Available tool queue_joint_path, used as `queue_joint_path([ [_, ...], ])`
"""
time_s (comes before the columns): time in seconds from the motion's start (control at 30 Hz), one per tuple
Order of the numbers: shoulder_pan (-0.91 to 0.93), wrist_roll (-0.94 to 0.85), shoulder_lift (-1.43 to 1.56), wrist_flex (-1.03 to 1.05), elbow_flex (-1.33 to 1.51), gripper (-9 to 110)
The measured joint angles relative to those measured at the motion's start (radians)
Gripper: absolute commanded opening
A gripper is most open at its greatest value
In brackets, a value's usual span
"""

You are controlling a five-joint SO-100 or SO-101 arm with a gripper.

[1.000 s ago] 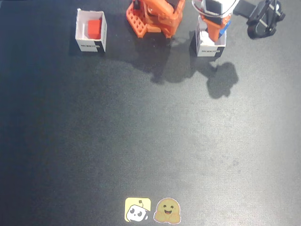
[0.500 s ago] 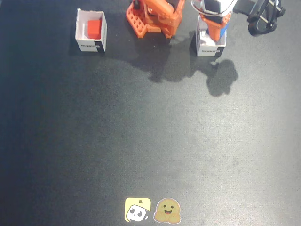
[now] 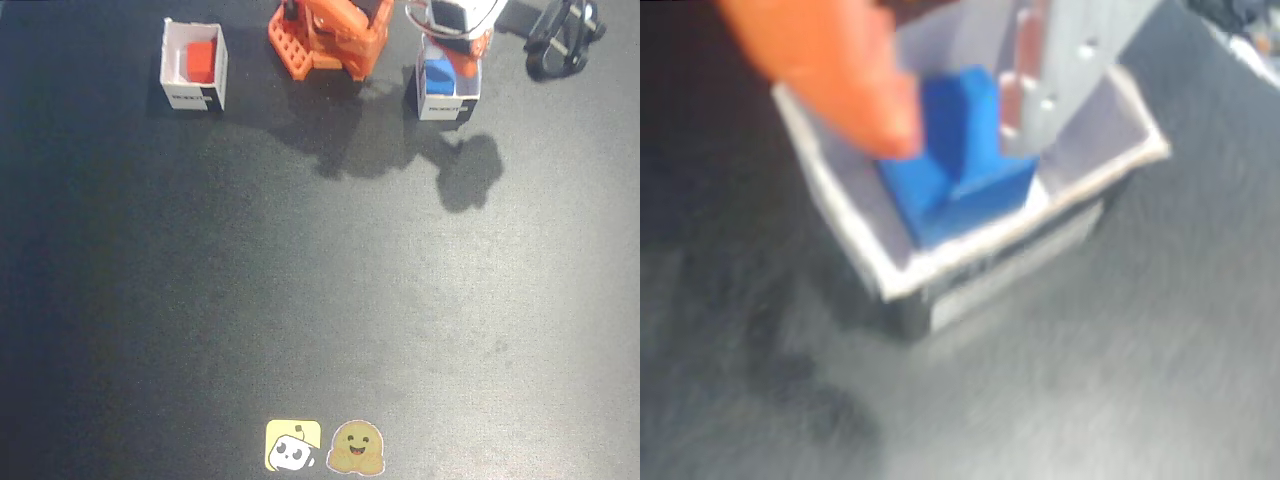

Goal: Put the red cube in the right box and the blue cube in the left box.

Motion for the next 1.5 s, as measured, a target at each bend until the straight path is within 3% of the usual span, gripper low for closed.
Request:
queue_joint_path([
  [0.4,0.186,-0.005,-0.057,0.011,0.0,0],
  [1.2,1.025,-0.281,0.193,-0.023,0.043,0],
  [1.5,1.103,-0.275,0.451,-0.091,0.236,0],
])
